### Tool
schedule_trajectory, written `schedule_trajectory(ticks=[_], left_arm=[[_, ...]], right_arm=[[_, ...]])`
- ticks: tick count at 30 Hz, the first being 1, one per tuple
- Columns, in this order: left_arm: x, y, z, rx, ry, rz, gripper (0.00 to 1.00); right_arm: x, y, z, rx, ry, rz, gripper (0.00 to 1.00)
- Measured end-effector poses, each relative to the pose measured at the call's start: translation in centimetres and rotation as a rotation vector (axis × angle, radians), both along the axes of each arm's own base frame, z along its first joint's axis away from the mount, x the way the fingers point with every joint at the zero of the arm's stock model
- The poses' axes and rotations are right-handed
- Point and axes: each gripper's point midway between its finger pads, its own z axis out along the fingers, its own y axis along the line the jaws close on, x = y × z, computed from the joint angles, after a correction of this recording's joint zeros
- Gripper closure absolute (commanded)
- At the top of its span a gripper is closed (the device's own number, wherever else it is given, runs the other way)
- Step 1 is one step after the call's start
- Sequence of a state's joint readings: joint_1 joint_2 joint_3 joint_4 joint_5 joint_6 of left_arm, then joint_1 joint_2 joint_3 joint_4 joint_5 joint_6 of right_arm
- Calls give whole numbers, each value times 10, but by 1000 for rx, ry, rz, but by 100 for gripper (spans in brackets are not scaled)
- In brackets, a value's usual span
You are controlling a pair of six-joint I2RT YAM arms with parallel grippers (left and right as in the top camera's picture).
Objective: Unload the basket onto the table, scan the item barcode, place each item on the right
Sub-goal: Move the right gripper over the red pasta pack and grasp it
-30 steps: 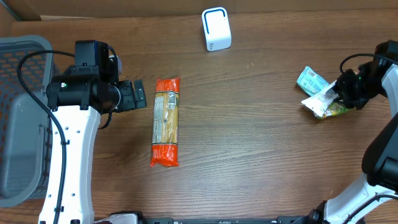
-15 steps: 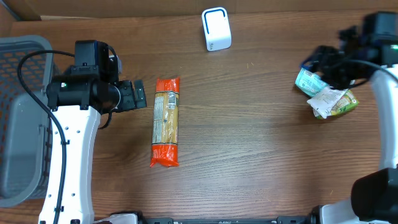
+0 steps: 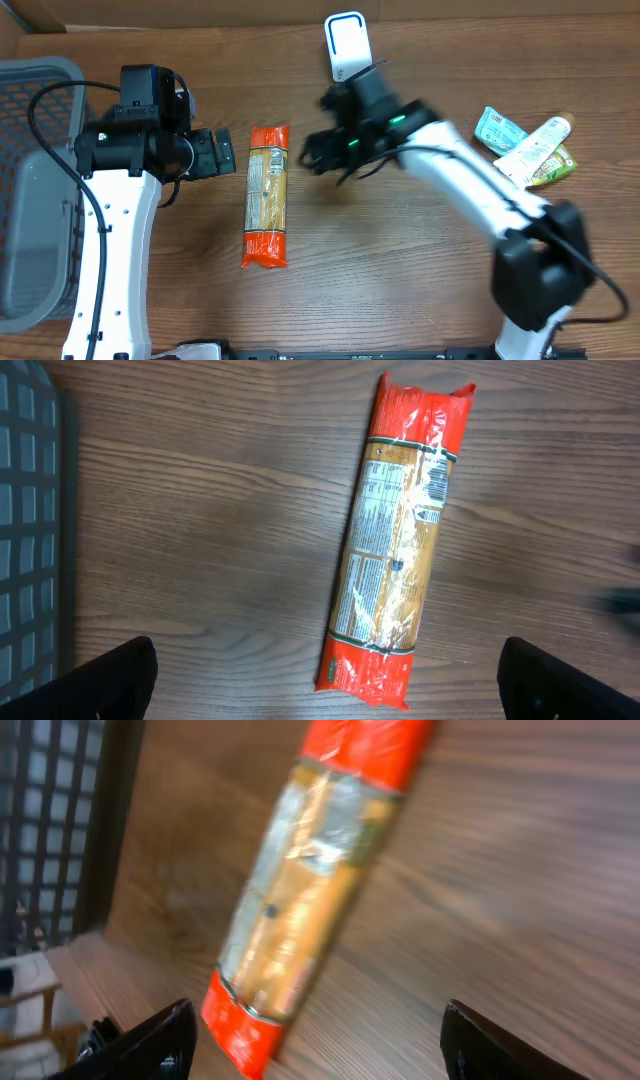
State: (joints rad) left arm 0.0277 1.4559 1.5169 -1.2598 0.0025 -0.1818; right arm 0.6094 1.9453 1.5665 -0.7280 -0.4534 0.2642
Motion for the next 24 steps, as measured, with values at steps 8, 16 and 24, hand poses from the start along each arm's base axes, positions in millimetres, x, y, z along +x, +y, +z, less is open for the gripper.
schedule_trajectory(ticks=[8,16,24], left_arm=[[0,0,0,0,0,0,0],[0,0,0,0,0,0,0],[0,0,0,0,0,0,1]], right_arm=[[-30,62,-54,-7,78,20,37],[-49,73,-91,-157,83,-115,30],[-31,68,-96,-168,52,-200,21]])
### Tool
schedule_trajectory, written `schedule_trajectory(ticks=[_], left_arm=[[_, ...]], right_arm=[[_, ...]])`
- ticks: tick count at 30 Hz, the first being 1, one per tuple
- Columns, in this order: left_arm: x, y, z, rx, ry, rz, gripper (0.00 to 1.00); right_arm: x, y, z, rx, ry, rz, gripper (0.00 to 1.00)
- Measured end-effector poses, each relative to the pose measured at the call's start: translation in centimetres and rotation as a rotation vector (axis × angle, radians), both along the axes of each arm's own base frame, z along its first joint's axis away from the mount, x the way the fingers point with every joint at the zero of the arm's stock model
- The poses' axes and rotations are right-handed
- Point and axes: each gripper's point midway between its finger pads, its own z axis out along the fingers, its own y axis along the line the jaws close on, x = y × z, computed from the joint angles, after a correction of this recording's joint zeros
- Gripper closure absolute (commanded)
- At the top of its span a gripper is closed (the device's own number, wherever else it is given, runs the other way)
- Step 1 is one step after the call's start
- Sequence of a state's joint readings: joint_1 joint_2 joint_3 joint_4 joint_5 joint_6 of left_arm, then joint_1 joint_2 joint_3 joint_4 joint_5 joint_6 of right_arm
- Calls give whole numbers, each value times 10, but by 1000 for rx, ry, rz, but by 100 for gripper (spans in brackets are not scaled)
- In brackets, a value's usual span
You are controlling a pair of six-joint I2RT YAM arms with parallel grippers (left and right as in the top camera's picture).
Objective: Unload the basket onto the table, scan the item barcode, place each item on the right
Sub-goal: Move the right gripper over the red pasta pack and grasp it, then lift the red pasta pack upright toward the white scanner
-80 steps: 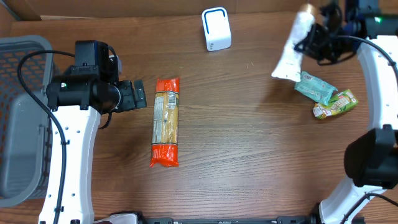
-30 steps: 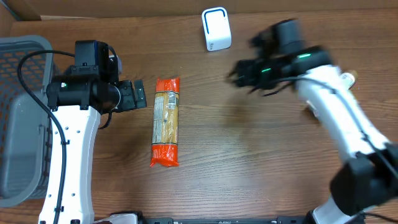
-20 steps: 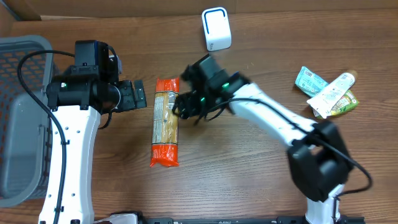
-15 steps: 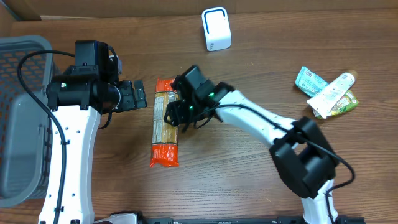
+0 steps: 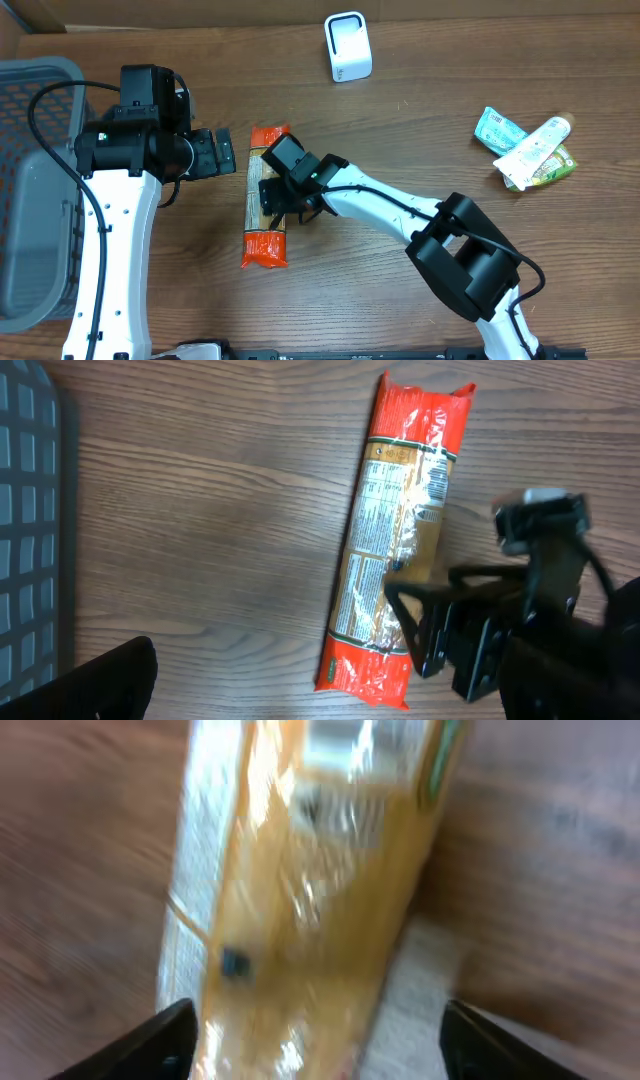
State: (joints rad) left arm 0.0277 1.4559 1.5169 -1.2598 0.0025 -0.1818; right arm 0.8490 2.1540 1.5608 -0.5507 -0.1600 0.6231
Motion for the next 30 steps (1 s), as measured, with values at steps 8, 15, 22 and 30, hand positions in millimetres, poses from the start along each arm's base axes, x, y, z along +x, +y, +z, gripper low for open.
schedule_trajectory(ticks=[8,15,22,30], left_arm=[[0,0,0,0,-1,0,0],[0,0,0,0,0,0,1],[0,0,0,0,0,0,0],[0,0,0,0,0,0,1]], right_arm=[[20,10,-11,117,33,9,30],[23,17,-22,248,154,33,76],[7,27,-21,323,277,56,96],[6,5,-18,387,352,140,96]])
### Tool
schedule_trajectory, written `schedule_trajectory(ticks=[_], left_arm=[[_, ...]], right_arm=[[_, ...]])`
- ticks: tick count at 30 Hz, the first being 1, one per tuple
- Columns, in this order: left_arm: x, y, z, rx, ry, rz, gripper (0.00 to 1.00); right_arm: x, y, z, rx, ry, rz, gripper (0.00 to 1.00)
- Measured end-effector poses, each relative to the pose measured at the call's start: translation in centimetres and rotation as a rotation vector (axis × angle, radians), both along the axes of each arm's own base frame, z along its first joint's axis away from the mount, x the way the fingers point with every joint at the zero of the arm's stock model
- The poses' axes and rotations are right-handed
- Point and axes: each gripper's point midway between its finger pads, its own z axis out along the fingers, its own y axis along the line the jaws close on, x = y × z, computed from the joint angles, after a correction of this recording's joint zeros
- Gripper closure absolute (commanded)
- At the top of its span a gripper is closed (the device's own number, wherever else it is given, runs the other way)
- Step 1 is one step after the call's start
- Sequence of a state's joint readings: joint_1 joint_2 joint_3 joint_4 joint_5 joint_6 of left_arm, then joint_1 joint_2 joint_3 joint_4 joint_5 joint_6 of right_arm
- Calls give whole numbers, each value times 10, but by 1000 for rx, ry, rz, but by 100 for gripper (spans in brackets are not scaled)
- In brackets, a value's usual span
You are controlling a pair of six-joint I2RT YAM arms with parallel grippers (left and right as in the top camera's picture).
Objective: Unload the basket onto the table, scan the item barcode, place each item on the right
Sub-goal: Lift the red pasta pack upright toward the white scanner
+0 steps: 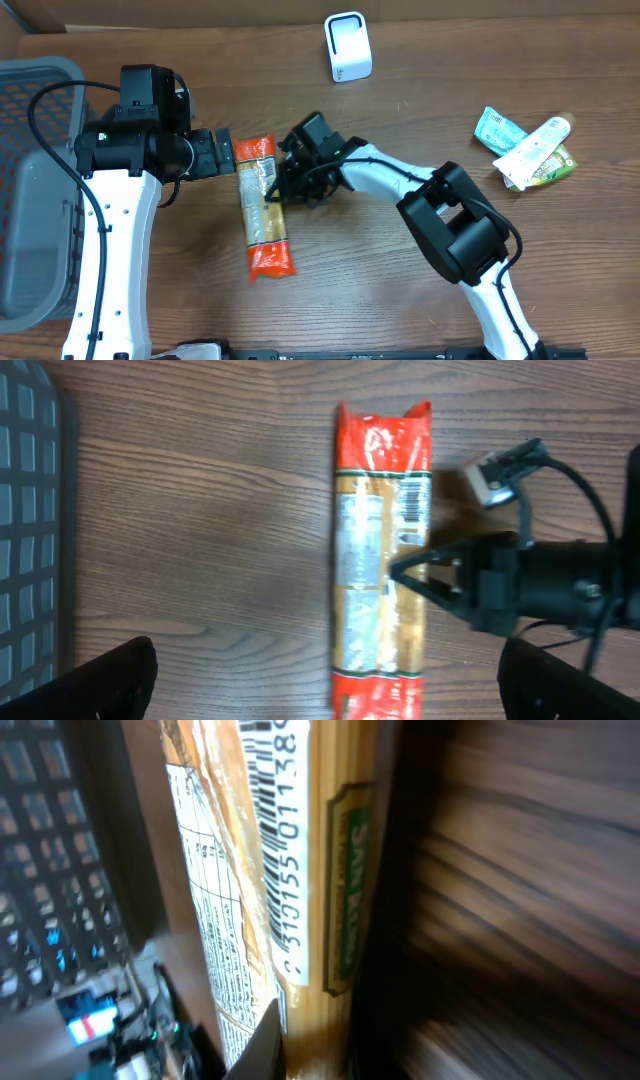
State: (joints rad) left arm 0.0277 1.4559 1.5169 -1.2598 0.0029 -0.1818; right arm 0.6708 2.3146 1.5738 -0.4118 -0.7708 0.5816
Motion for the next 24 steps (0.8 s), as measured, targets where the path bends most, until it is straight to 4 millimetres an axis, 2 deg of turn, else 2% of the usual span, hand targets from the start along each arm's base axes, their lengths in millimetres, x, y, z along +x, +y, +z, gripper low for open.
schedule_trajectory(ticks=[5,9,12,13,18,22,24], left_arm=[[0,0,0,0,0,0,0],[0,0,0,0,0,0,0],[0,0,0,0,0,0,0],[0,0,0,0,0,0,0],[0,0,0,0,0,0,0],[0,0,0,0,0,0,0],[0,0,0,0,0,0,0]], right_arm=[[6,-45,13,3,-1,41,96],[7,-83,48,-35,-87,71,96],[4,-100,96,-22,-207,101,96],[2,-102,119,-4,-265,112,96],[-21,-114,211,88,-476,141,96],[-42,-126,252,128,-549,148,96],[-48,-131,262,135,-569,148,96]])
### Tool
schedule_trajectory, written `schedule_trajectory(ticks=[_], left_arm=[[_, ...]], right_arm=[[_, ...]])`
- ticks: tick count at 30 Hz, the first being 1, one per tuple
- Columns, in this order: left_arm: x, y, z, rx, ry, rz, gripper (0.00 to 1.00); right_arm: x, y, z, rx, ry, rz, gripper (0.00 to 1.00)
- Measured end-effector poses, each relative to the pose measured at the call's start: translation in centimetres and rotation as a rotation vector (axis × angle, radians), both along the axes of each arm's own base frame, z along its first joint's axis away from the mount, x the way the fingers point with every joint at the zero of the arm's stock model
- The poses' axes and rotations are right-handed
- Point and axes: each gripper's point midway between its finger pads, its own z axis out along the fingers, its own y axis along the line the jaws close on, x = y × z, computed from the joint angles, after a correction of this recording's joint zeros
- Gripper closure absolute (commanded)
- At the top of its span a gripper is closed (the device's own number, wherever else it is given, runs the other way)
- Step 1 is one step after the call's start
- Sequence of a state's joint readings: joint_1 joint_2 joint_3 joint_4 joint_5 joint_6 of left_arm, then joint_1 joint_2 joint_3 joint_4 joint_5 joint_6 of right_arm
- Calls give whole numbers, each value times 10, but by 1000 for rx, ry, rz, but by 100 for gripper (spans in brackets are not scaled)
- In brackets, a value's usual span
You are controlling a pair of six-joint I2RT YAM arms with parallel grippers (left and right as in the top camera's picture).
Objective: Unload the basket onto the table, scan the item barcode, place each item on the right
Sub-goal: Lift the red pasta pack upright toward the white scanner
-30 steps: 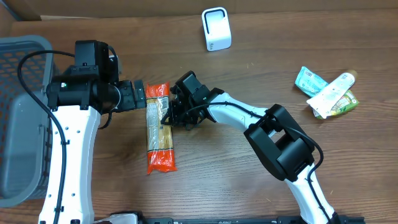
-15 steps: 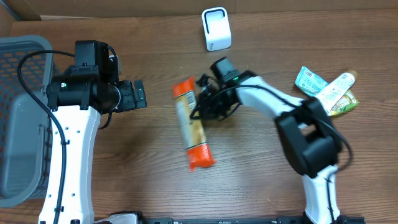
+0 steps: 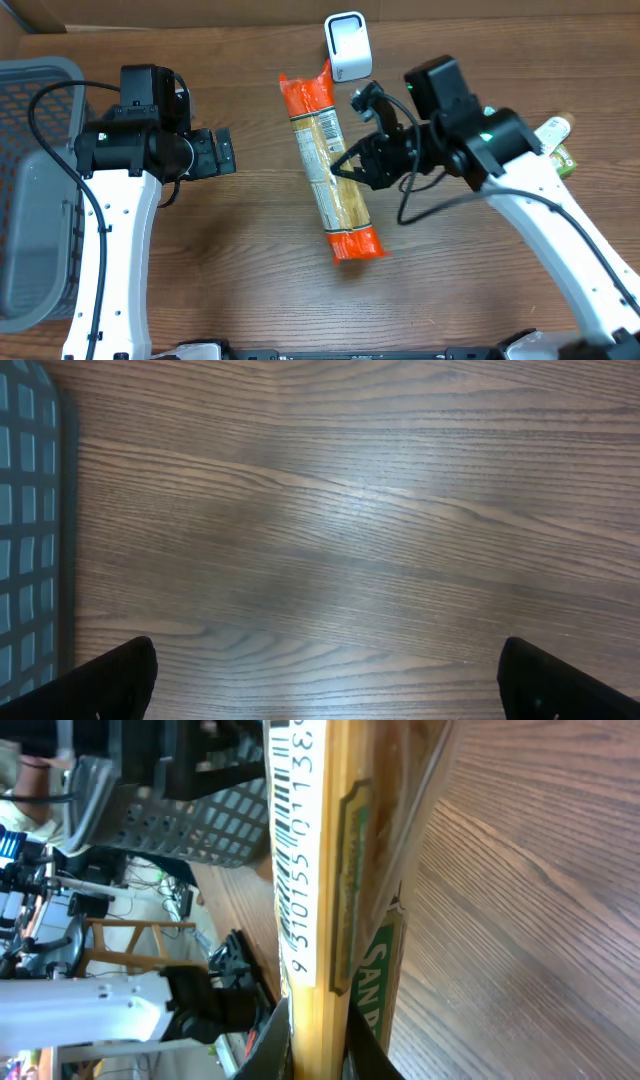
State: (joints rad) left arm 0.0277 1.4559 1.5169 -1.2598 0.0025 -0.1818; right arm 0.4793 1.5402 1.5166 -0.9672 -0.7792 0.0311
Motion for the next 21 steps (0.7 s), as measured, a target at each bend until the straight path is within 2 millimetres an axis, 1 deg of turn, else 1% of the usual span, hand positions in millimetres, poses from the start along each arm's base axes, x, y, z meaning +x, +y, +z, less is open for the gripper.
schedule_trajectory(ticks=[6,11,14,16,17,18,21], left_arm=[[0,0,0,0,0,0,0],[0,0,0,0,0,0,0],[0,0,0,0,0,0,1],[0,0,0,0,0,0,0],[0,0,0,0,0,0,1],[0,0,0,0,0,0,0],[0,0,0,0,-1,0,0]], right_arm=[[-6,-5,13,14,-38,2,96],[-1,-7,10,-12,-49,-28,97],[10,-14,4,-64,-61,-95,97],[19,-23,-1,-128,-65,-164,97],[27,-28,-1,-166,-75,-204,96],[33,-30,1,-186,-86,-228,97],[68,-40,20,-266,-175,-343,97]])
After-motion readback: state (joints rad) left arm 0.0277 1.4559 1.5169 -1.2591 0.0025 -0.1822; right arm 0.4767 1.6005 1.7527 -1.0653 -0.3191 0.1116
